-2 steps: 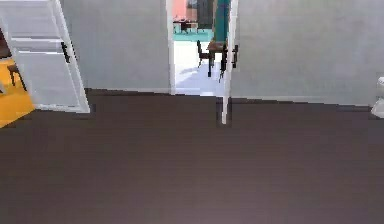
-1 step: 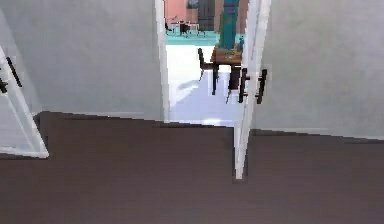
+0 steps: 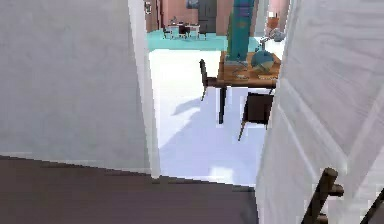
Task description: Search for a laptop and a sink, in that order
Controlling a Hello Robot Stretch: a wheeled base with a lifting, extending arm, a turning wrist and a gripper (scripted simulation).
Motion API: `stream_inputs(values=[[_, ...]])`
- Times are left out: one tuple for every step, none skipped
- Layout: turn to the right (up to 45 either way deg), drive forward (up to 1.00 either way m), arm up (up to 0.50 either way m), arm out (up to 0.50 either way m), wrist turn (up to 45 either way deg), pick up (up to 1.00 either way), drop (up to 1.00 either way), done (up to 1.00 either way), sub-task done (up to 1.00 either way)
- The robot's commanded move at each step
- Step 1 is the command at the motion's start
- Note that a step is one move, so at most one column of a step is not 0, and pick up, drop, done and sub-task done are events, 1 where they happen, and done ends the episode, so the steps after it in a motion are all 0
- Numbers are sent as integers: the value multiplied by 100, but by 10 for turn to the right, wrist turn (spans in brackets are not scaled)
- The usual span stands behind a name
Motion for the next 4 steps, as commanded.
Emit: stream_inputs(values=[[0,25,0,0,0,0,0,0,0],[0,100,0,0,0,0,0,0,0],[0,40,0,0,0,0,0,0,0],[-90,0,0,0,0,0,0,0,0]])
